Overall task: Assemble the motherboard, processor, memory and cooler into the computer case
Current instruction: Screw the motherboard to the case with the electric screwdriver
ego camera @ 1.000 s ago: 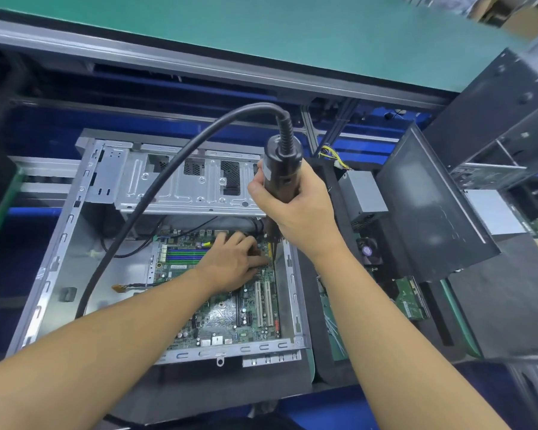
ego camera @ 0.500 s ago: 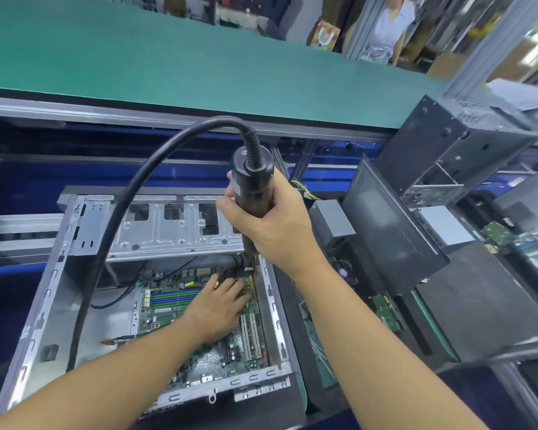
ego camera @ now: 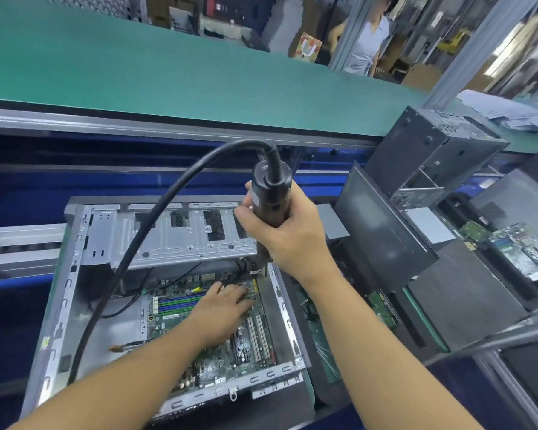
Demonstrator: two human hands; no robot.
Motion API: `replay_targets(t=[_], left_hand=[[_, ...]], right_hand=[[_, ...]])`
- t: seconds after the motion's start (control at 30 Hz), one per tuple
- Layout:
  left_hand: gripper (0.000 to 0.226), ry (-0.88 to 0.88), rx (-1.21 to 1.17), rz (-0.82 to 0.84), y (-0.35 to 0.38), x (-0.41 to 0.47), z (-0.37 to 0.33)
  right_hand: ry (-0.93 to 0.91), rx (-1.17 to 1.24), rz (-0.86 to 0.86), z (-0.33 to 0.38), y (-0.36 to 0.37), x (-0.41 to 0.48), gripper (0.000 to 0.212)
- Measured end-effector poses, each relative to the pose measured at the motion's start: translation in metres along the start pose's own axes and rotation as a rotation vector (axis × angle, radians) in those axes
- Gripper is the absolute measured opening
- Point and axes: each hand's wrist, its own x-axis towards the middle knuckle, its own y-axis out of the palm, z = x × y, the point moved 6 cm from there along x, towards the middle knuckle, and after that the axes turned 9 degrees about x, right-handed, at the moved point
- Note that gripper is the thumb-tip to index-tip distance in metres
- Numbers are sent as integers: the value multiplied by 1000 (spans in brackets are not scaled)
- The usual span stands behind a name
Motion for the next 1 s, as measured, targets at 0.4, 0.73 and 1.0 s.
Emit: replay_targets(t=[0.4,0.73,1.0], left_hand=[[23,-591,-378,-113,-26,-73,113],[28,-925,-512,421,-6,-125,145],[35,-1197,-979,355,14,-134,119]], right_hand=[[7,-14,52,0,29,9,26],[49,52,136,-18,46,28,24],[76,116,188,-44,43,39,23]])
